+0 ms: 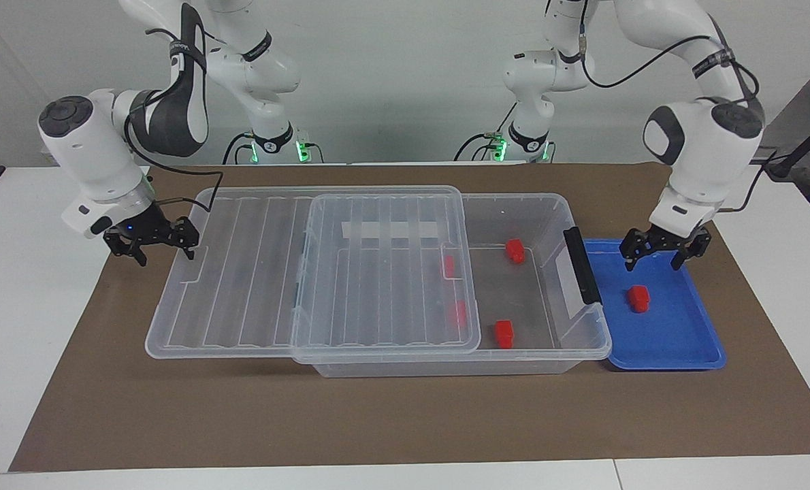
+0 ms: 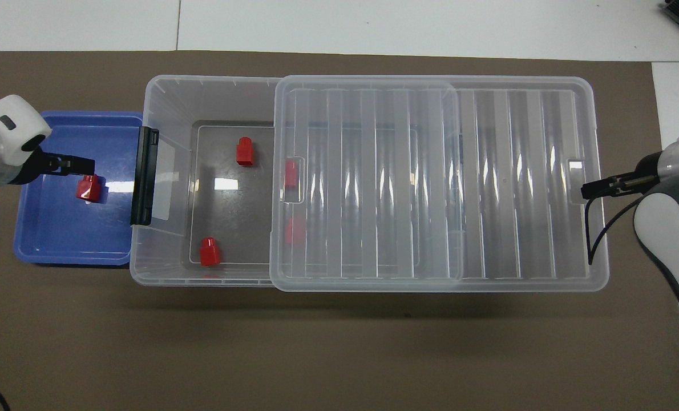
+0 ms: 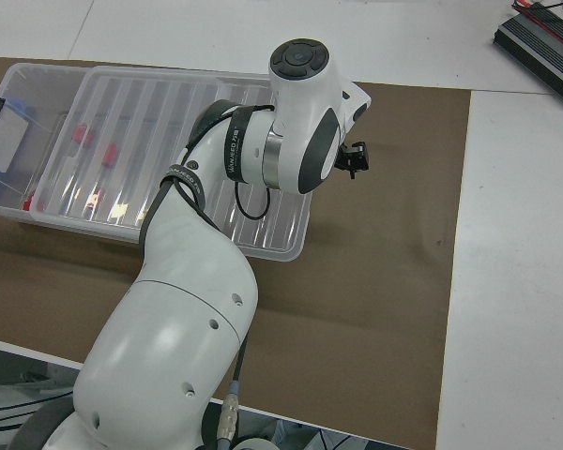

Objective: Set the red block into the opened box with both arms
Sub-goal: 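Lower the left gripper onto the red block in the blue tray and grasp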

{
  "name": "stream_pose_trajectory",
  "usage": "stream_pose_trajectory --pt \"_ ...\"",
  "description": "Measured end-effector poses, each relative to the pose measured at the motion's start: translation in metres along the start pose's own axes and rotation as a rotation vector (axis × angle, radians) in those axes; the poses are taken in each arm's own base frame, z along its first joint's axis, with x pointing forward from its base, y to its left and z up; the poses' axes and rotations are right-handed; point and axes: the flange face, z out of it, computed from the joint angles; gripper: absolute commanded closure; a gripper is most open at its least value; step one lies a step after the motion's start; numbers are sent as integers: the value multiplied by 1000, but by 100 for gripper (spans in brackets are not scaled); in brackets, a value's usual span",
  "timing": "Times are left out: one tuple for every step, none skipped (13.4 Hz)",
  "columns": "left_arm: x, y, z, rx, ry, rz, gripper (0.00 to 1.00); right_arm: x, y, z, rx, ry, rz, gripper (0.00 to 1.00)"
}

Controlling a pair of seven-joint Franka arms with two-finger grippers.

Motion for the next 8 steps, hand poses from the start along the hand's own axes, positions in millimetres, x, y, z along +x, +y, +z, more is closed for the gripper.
stream_pose_trajectory --pt "-7 -10 23 2 -5 -18 0 1 0 -7 -3 11 5 0" --pt "-12 -22 38 5 -10 -39 0 2 -2 -17 -5 15 25 0" --pt "-14 -32 48 9 -9 -57 0 3 -7 -31 -3 8 62 0" --pt "-16 -40 55 12 -10 -69 0 5 -13 -48 -1 1 105 0" --pt "-17 -44 62 12 -19 -76 0 8 -24 -67 -1 -1 149 0" --pt "-19 -45 67 11 -28 -78 0 12 -37 -85 -1 1 194 0" --pt "-21 -44 72 10 -34 -77 1 15 -52 -98 0 3 233 0" --pt "-23 -43 78 9 -35 -76 2 18 -68 -108 -1 4 269 0"
